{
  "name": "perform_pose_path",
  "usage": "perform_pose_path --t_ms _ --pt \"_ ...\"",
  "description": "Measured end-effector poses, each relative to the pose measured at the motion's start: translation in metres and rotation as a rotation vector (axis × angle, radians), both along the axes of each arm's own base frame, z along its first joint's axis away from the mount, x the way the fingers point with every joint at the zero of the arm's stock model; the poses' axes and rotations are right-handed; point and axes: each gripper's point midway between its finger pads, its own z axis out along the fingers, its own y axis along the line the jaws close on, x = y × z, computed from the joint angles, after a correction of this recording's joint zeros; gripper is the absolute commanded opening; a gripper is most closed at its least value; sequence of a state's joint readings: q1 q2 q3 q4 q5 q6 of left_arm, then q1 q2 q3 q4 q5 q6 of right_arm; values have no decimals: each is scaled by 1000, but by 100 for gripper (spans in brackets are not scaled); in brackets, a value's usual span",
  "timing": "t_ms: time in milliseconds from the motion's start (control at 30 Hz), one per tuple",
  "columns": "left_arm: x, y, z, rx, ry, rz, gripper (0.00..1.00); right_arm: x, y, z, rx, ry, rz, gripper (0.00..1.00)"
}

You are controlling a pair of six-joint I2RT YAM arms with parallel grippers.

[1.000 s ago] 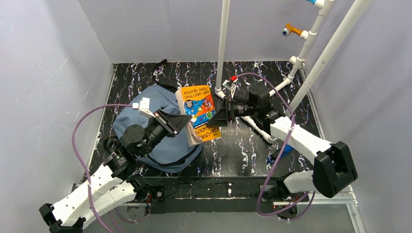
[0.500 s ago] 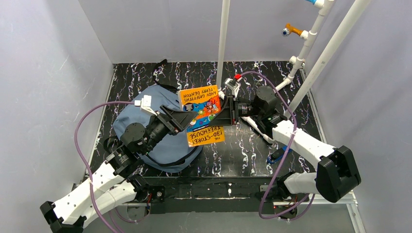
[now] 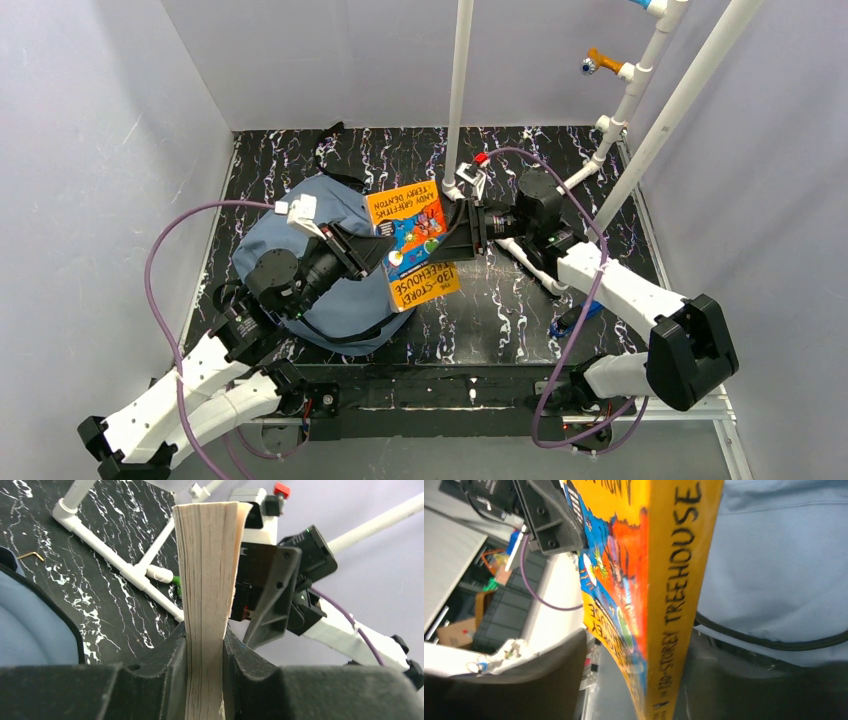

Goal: Pack the student bag
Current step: Pick up the book from the center of the board, then place the book in the student bag.

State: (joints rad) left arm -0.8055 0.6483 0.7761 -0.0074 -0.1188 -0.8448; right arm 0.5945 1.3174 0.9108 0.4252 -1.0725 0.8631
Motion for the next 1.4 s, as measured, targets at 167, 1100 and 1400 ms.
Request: perform_pose_path --t_ms 167,1100,1400 --pt "13 19 7 -88 -15 135 0 14 6 9 94 99 -156 98" --pt "30 65 -3 -364 -94 377 91 70 55 4 463 540 -417 1" --pt "0 130 -34 120 98 531 92 121 14 -36 234 417 -589 1"
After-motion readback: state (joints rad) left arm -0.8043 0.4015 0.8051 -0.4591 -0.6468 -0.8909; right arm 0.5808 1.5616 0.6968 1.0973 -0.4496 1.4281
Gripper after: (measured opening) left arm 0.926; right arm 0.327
